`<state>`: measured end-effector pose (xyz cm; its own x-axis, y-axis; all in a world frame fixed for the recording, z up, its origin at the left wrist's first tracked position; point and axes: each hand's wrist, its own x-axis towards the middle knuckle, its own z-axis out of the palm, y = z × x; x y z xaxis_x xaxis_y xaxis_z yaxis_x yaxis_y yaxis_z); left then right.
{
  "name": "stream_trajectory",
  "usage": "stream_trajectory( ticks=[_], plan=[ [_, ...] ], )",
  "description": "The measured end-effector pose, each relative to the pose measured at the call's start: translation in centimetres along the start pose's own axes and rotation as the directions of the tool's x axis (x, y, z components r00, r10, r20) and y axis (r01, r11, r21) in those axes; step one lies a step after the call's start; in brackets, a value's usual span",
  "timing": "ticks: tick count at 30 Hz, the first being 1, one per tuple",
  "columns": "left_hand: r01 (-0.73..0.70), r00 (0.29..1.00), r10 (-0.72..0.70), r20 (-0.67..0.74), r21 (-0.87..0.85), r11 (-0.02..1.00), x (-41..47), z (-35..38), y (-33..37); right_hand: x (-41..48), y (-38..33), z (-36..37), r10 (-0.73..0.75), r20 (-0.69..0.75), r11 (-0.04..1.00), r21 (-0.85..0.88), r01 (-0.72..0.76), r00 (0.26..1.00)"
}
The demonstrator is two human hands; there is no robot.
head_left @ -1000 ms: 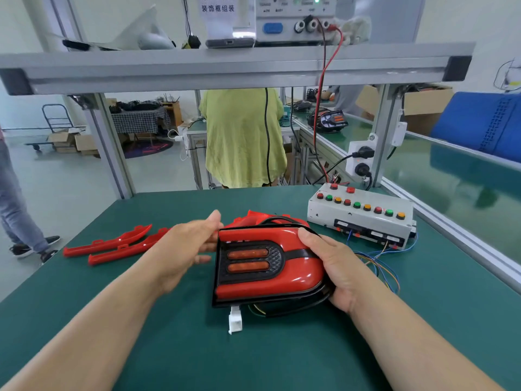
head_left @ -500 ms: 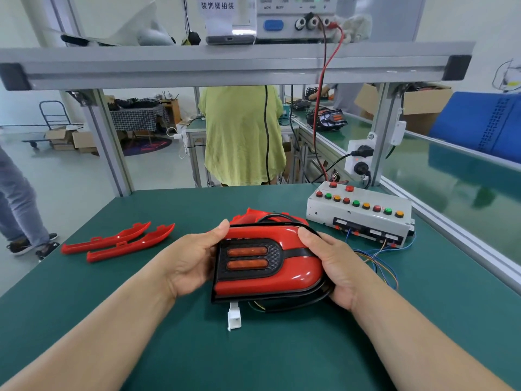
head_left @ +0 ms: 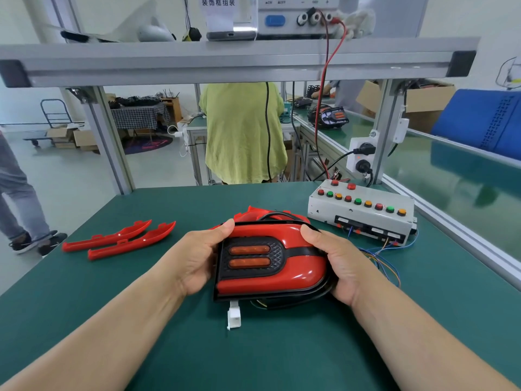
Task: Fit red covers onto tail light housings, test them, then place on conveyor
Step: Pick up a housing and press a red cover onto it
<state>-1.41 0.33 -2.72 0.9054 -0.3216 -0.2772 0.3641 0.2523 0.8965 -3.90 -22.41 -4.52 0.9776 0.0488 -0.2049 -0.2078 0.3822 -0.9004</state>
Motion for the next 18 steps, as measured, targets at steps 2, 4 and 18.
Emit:
stream_trajectory(
  ticks=[2,4,18],
  plan=[
    [0.000,1.000,0.000,0.004,-0.012,1.000,0.02,0.14,-0.03,0.02,-0.08,0.07,0.016,-0.002,1.000,0.007,-0.016,1.000],
    [-0.003,1.000,0.003,0.005,-0.021,1.000,0.01,0.24,-0.07,0.02,-0.11,0.11,0.018,-0.001,1.000,0.011,-0.018,1.000],
    [-0.051,0.994,0.052,-0.095,0.011,0.999,0.27,0.39,-0.03,0.35,0.36,-0.11,-0.029,0.026,0.998,0.053,0.027,0.999]
  ],
)
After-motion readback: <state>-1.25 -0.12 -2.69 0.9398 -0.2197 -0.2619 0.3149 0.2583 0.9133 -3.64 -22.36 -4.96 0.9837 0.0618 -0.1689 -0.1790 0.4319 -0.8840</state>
